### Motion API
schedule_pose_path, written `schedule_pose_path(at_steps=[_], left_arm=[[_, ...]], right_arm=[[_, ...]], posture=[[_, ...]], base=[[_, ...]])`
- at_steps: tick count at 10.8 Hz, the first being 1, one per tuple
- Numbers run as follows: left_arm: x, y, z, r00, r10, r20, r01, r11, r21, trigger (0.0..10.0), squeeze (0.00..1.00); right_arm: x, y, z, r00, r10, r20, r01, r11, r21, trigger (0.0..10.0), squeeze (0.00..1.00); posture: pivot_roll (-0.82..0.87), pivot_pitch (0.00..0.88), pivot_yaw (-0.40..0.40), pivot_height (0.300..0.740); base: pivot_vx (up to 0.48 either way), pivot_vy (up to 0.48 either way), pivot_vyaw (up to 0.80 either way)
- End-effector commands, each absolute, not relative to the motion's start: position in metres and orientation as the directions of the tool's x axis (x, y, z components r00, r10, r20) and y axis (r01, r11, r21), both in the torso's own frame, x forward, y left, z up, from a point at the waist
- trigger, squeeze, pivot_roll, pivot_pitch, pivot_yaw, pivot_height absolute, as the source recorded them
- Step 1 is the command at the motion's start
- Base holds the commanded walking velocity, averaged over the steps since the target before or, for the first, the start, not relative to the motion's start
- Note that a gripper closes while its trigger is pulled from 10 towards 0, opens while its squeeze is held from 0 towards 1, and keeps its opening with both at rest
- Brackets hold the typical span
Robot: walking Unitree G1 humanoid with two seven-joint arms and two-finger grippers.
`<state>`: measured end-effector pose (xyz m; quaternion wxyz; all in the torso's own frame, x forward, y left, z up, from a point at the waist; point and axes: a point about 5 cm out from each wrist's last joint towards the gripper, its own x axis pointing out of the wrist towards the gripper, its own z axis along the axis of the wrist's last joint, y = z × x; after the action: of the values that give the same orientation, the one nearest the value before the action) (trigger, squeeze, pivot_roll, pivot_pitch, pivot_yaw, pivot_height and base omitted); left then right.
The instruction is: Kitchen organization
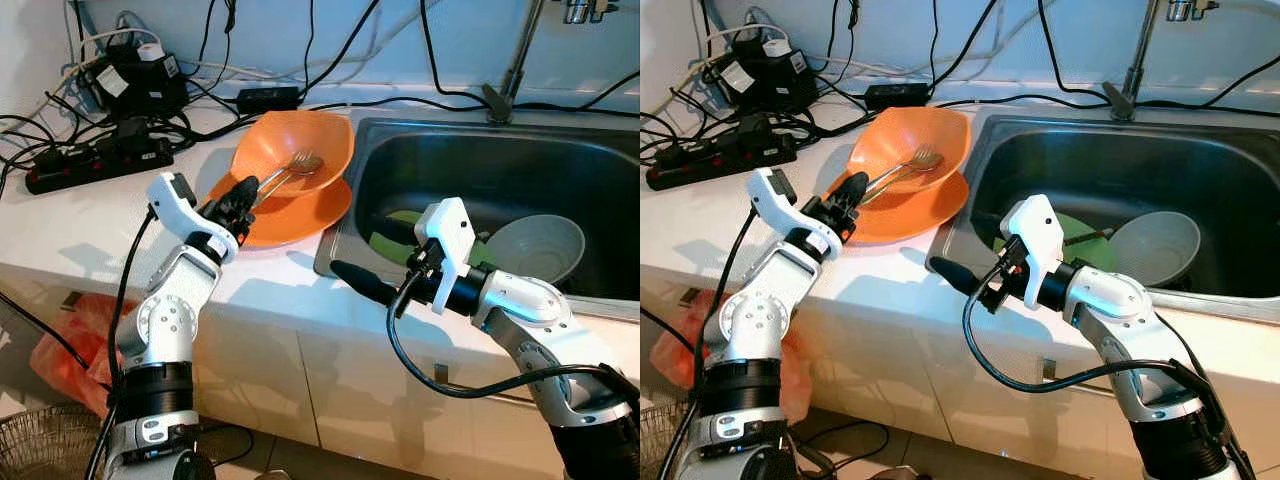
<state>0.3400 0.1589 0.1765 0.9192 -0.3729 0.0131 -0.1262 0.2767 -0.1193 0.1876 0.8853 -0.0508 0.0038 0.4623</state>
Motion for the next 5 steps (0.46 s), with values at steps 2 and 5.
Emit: schedule_pose_path(at_steps=[2,5], left_arm=[[0.337,0.165,0.198,0.965,-0.232,0.125,0.255,0.704,-0.663,10.0,0.0],[0.32,0.159,0.223,0.947,-0.263,0.186,0.32,0.7,-0.638,10.0,0.0]], right_arm=[[0.273,-0.116,0.19,0.558,0.829,-0.046,-0.828,0.552,-0.094,10.0,0.0],[0.275,-0.117,0.189,0.56,0.827,-0.047,-0.827,0.554,-0.096,10.0,0.0]], posture=[[0.1,0.059,0.108,0.74],[0.11,0.057,0.101,0.74]], base=[[0.0,0.0,0.0],[0.0,0.0,0.0]])
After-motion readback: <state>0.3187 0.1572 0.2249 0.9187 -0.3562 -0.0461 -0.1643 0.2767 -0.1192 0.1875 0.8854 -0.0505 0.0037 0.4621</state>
